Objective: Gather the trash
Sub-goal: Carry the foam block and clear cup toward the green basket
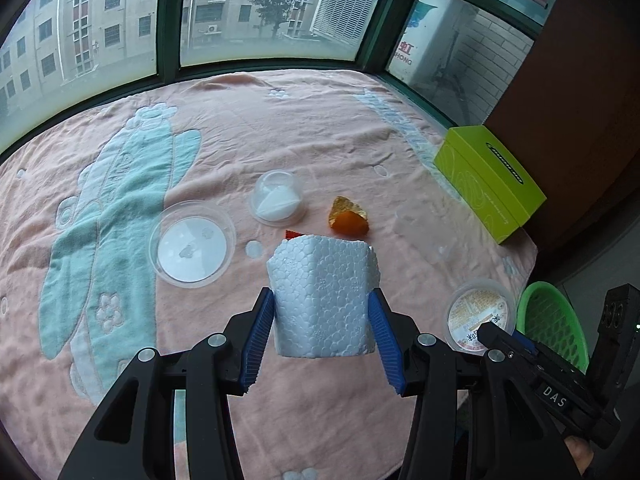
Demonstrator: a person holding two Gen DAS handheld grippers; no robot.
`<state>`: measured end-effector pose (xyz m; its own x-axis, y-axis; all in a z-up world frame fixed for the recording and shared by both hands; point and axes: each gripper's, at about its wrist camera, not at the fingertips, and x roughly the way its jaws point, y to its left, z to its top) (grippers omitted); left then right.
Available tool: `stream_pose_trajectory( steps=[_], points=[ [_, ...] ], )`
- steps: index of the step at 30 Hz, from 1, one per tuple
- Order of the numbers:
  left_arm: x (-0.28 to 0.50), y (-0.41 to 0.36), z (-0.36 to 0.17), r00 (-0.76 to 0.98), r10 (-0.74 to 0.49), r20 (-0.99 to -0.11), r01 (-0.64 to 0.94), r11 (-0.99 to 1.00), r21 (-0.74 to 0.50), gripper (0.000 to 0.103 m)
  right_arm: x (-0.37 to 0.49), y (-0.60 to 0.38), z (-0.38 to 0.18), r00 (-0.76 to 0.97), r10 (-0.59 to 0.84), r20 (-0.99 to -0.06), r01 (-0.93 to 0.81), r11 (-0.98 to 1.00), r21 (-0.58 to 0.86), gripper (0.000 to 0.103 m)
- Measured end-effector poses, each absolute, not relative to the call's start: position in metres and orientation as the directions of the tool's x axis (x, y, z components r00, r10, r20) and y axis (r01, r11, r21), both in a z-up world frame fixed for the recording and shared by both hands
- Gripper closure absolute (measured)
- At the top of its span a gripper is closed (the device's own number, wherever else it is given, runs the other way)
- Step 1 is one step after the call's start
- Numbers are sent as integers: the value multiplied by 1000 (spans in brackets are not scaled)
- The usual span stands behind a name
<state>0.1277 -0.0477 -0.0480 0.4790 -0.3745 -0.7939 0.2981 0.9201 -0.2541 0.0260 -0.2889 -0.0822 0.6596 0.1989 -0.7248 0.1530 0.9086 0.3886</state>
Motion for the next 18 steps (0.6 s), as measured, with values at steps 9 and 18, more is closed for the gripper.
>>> stream_pose_trajectory(
  steps=[9, 18],
  points=[
    [105, -95, -28, 462, -444, -768, 399, 877, -267, 56, -27, -328, -54, 722, 99, -685, 224, 903, 366, 53],
    [89, -130, -16, 449, -484, -751, 464, 845, -268, 56, -54, -358, -45, 745, 47, -666, 282, 882, 377, 53]
  ],
)
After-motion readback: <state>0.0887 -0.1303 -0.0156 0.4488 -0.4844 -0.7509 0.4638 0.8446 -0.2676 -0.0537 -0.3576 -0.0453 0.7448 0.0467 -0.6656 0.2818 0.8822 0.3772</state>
